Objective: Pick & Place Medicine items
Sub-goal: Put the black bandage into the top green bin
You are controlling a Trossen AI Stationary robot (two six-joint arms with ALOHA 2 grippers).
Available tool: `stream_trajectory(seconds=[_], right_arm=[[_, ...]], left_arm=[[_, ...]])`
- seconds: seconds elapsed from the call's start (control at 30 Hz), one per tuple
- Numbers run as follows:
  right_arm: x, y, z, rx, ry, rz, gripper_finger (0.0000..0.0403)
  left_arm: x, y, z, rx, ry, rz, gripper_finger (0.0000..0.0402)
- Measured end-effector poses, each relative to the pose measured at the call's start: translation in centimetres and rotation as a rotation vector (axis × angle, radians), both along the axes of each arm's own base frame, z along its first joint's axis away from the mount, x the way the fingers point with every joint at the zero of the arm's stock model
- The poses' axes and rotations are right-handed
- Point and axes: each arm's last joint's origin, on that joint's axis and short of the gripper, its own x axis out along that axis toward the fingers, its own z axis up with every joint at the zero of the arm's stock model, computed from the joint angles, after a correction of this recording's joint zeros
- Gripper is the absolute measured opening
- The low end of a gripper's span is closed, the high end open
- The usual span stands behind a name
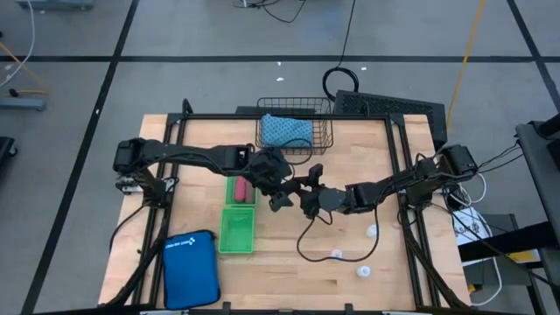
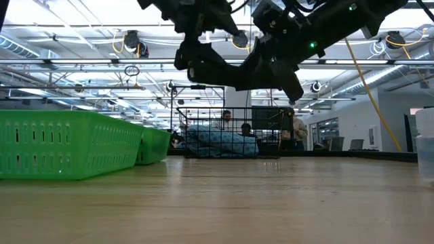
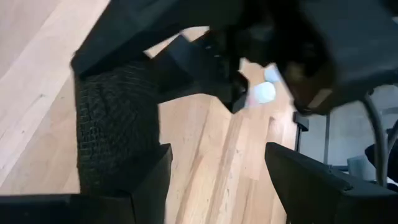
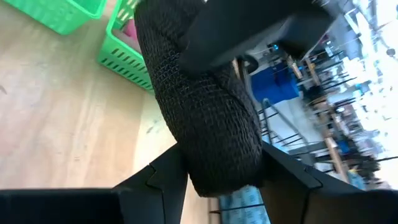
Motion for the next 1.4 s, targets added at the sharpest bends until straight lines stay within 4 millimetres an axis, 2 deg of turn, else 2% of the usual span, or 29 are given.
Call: stream_trajectory(seconds=[0.13,0.33,0.53,0.8,1.13,1.4], right_arm=[[0.0,0.6,0.3,-0.059,-0.008,0.015,0.0160],[-0.1,1.1,0.5,-0.057,-0.027,0.022,0.0160],[0.0,1.3,0.6,-0.018,-0.044,0.062,0.0159],[0.1,1.4,0.7,-0.017,-0.051,0.099,0.0138],[0.2,1.7,1.2,-0.057,-0.080,0.118,0.0141],[0.3,1.7,1.7,-0.097,-0.110,0.131,0.0141]], left_arm=[[0.0,0.4,-0.1,0.000,0.004,0.007,0.0269],[-0.5,1.1,0.4,0.005,0.000,0.014,0.0269],[-1.3,1.3,2.2,0.038,-0.089,-0.056,0.0269],[-3.1,1.4,4.5,0.060,-0.129,-0.040,0.0269],[-3.8,1.5,3.5,0.087,0.002,0.004,0.0269],[-3.5,0.5,3.0,0.074,0.012,-0.064,0.0269]])
